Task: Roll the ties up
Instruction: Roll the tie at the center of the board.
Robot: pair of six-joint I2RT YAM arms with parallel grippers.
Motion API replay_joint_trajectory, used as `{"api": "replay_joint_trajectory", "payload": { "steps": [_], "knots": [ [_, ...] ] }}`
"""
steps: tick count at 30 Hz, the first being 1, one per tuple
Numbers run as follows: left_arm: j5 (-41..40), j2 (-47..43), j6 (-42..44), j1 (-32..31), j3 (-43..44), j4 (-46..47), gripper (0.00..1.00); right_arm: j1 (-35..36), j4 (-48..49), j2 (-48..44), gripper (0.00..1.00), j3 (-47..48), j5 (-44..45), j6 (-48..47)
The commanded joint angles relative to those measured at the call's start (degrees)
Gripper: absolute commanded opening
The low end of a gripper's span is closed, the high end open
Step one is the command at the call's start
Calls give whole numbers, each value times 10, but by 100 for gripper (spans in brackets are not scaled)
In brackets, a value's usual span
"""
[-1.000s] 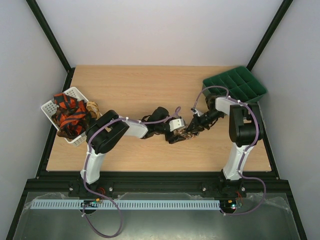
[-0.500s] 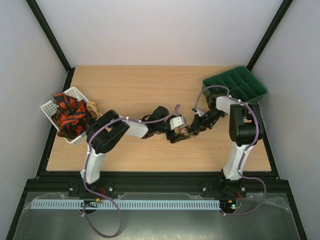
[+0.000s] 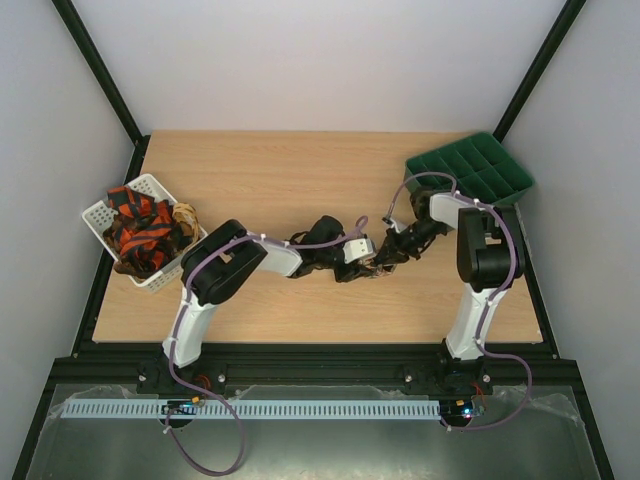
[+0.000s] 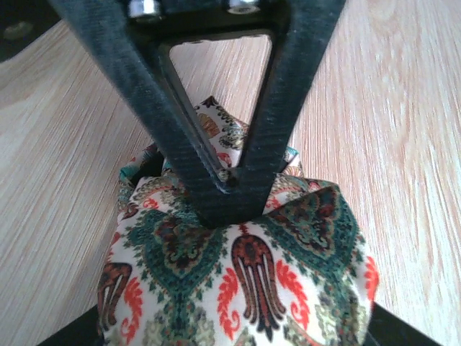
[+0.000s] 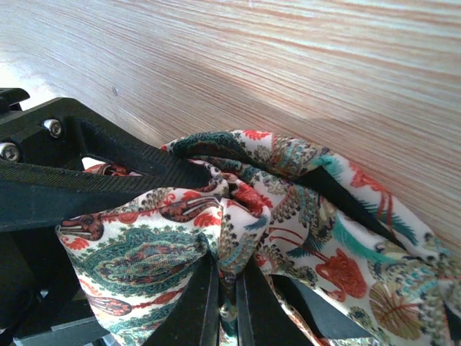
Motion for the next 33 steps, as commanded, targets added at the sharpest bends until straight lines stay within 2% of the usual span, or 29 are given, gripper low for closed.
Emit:
{"api": "replay_joint_trajectory", "payload": {
  "steps": [1, 5, 7, 11, 16, 21, 24, 27, 29, 31, 33],
  "knots": [
    [-27, -14, 44, -4, -28, -54, 42, 1, 9, 38, 3, 3, 77, 2],
    [-53, -19, 62, -3, -38, -84, 33, -30, -41, 27, 18, 46, 34, -12],
    [-62, -17, 65, -4, -37, -100, 32, -37, -67, 17, 29, 69, 11, -22],
    [-61, -16, 68, -5, -38, -113, 32, -35, -103, 6, 46, 91, -57, -20],
    [-57, -14, 65, -5, -34, -113, 33, -8, -118, 12, 52, 75, -88, -16],
    [-54, -11, 63, -5, -32, -114, 35, 13, -92, 20, 54, 44, -49, -24],
    [-52, -10, 63, -5, -29, -115, 36, 17, -72, 31, 49, 25, -26, -31],
    [-50, -9, 59, -3, -27, -116, 37, 17, -47, 36, 18, 18, 9, -37],
    [-47, -10, 52, 0, -23, -116, 38, 15, -35, 39, 3, 18, 39, -40],
    [-36, -14, 47, 4, -21, -108, 44, 11, -27, 46, 1, 20, 61, -43],
    [-19, -21, 40, 8, -16, -98, 53, 5, -24, 55, 1, 20, 74, -49]
  ]
}}
